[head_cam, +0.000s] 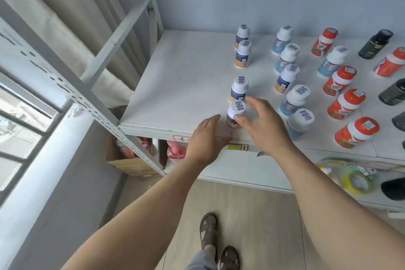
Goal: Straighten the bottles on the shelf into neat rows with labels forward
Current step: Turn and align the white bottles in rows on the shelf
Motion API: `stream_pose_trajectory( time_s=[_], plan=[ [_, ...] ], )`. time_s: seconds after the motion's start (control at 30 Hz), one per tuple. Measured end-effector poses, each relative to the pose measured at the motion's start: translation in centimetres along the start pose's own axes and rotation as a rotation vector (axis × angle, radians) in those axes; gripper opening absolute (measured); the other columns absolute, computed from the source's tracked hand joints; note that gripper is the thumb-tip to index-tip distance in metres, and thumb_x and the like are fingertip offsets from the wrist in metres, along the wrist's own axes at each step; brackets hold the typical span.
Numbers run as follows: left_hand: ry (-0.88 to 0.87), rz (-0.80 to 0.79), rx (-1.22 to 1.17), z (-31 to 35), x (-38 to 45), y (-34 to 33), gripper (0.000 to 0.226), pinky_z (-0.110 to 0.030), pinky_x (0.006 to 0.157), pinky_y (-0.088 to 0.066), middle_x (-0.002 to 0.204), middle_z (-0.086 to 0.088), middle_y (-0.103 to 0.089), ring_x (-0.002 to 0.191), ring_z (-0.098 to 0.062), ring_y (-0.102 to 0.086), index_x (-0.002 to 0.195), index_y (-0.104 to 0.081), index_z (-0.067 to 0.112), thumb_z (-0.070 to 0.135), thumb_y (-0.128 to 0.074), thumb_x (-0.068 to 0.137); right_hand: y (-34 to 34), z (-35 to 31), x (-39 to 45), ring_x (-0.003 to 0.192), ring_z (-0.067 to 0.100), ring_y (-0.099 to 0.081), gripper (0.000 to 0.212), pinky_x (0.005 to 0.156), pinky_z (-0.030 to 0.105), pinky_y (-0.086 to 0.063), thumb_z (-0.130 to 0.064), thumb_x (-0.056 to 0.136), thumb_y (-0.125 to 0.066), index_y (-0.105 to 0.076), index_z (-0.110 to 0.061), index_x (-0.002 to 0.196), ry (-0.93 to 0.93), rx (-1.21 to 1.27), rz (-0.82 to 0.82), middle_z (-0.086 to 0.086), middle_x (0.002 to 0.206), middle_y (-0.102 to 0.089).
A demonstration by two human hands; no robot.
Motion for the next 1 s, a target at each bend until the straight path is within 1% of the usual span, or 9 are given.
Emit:
stream_pose_trajectory(
  time_s=[0.13,0.2,0.3,0.4,0.5,0.6,0.77,0.9,1.0],
  plan=[
    [0.025,-0.034,-0.056,-0.3,0.9,-0.1,0.067,-0.025,0.093,-0.035,0.133,0.002,-0.052,0.127,-0.016,-0.042,0.141,-0.040,0.018,0.043,-0.068,0.084,-1.2,-0.3,1.3,0.119,0.014,-0.052,0.055,0.094,0.028,-0.041,-0.034,0.084,-0.070,-0.050,-0.028,0.136,-0.046,-0.073,-0.136,-0.005,0.134,-0.054],
    [0.018,-0.060,-0.073,-0.4,1.7,-0.3,0.062,-0.025,0.086,-0.035,0.125,0.002,-0.055,0.120,-0.016,-0.046,0.136,-0.043,0.019,0.041,-0.067,0.084,-1.5,-0.1,2.1,0.112,0.016,-0.057,0.050,0.094,0.032,-0.045,-0.032,0.084,-0.069,-0.054,-0.028,0.132,-0.084,-0.075,-0.140,-0.005,0.128,-0.060],
    [-0.037,-0.071,-0.109,0.1,2.4,0.2,0.046,-0.030,0.083,-0.043,0.112,0.003,-0.059,0.109,-0.017,-0.053,0.124,-0.051,0.024,0.038,-0.067,0.083,-1.1,0.0,2.8,0.102,0.017,-0.061,0.044,0.092,0.035,-0.048,-0.032,0.084,-0.070,-0.059,-0.025,0.126,-0.100,-0.062,-0.122,-0.003,0.117,-0.066],
    [-0.064,-0.127,-0.257,0.9,2.5,0.8,0.042,-0.033,0.088,-0.047,0.114,0.006,-0.066,0.104,-0.013,-0.059,0.124,-0.056,0.028,0.036,-0.068,0.085,-0.4,-0.3,3.0,0.094,0.015,-0.062,0.039,0.087,0.032,-0.050,-0.033,0.084,-0.070,-0.063,-0.024,0.121,-0.111,-0.023,-0.125,-0.005,0.108,-0.068],
    [-0.042,-0.212,-0.474,0.5,2.2,0.7,0.040,-0.028,0.093,-0.048,0.111,0.015,-0.069,0.105,-0.005,-0.062,0.121,-0.061,0.033,0.038,-0.073,0.083,0.0,-0.3,2.9,0.088,0.011,-0.064,0.030,0.084,0.032,-0.052,-0.033,0.082,-0.073,-0.067,-0.027,0.111,-0.127,0.068,-0.121,-0.010,0.096,-0.070],
    [0.021,-0.306,-0.618,0.2,2.1,0.2,0.040,-0.026,0.098,-0.046,0.109,0.016,-0.071,0.107,-0.003,-0.063,0.119,-0.065,0.032,0.034,-0.076,0.081,0.3,0.0,2.9,0.087,0.010,-0.065,0.022,0.082,0.032,-0.053,-0.035,0.079,-0.075,-0.067,-0.033,0.100,-0.146,0.110,-0.103,-0.012,0.091,-0.071],
    [0.050,-0.410,-0.721,0.3,2.4,0.0,0.038,-0.035,0.105,-0.044,0.113,0.008,-0.071,0.112,-0.012,-0.063,0.119,-0.066,0.028,0.029,-0.076,0.082,0.4,0.1,3.1,0.084,0.005,-0.064,0.024,0.073,0.024,-0.050,-0.041,0.079,-0.074,-0.069,-0.030,0.100,-0.158,0.093,-0.086,-0.013,0.089,-0.070],
    [0.051,-0.423,-0.730,0.4,2.5,0.0,0.038,-0.031,0.103,-0.045,0.113,0.008,-0.072,0.112,-0.011,-0.063,0.120,-0.066,0.025,0.026,-0.075,0.083,0.6,0.0,3.4,0.084,0.005,-0.063,0.027,0.069,0.020,-0.046,-0.042,0.080,-0.074,-0.069,-0.028,0.103,-0.155,0.069,-0.094,-0.013,0.090,-0.069],
    [0.036,-0.384,-0.635,0.3,2.9,0.3,0.038,-0.026,0.099,-0.045,0.111,0.012,-0.071,0.110,-0.006,-0.062,0.120,-0.065,0.031,0.034,-0.075,0.083,0.6,0.1,3.5,0.087,0.007,-0.064,0.028,0.071,0.021,-0.048,-0.040,0.082,-0.073,-0.068,-0.026,0.106,-0.138,0.069,-0.100,-0.012,0.094,-0.070]
  ],
)
Point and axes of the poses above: each hand's wrist, its own x-axis towards the middle knuckle, its own y-axis out of the back of the hand, z = x × y, the point moved 6 cm from there along x, towards the middle knuckle
